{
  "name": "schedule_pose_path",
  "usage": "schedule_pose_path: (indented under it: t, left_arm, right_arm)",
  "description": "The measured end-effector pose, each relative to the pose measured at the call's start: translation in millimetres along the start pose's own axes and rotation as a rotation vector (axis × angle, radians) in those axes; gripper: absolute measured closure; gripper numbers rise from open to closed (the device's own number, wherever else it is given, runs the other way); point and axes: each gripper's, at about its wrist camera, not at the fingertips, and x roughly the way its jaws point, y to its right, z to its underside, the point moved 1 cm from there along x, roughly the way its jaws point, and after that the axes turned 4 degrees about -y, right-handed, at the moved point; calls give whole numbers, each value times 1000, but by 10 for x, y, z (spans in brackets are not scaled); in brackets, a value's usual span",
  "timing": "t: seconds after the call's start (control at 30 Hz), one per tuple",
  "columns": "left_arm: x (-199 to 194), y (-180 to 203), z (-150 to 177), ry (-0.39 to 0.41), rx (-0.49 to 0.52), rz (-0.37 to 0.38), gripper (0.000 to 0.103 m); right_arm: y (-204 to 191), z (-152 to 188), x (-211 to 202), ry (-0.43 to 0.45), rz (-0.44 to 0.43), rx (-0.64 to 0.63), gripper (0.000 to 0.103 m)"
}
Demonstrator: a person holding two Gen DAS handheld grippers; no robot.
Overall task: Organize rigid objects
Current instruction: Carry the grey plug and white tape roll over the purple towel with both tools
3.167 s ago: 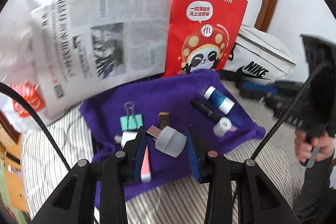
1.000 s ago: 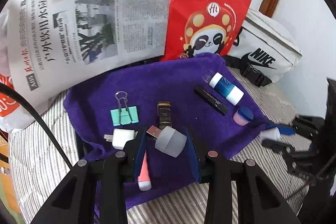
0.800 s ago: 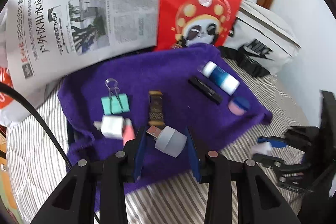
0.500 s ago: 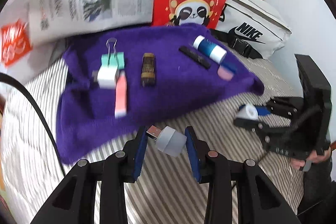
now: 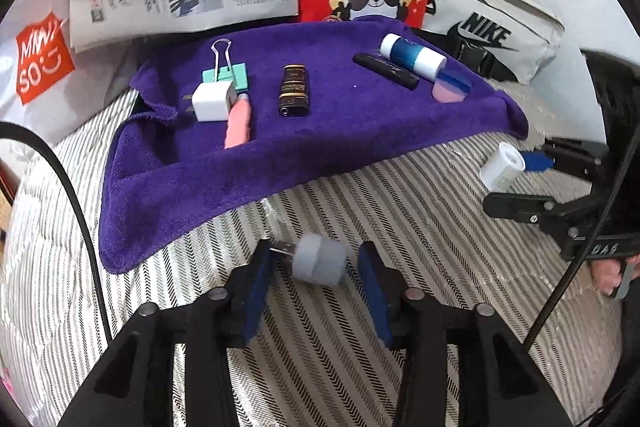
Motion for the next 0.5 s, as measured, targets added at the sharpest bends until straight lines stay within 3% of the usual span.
schedule_pose_path:
  t: [0.27,0.3,0.37,0.43,0.5]
  left_arm:
    - [14,-11,-24,5,2,-5,54]
    - [14,-9,-26,4,2,-6,54]
    - [16,-18,-33,4,-4,-3,54]
    - [18,-9,-31,6,-5,-7,54]
    - [13,-11,-32,9,-8,-8,62]
  right_arm:
    - [58,-14,5,12,-27,38,45]
    - [65,-16,3,14,-10,47,48]
    - [85,-18,8,14,47,65,70]
    - [123,-14,3,19,37,84,74]
    - [164,-11,-2,23,15,101,74]
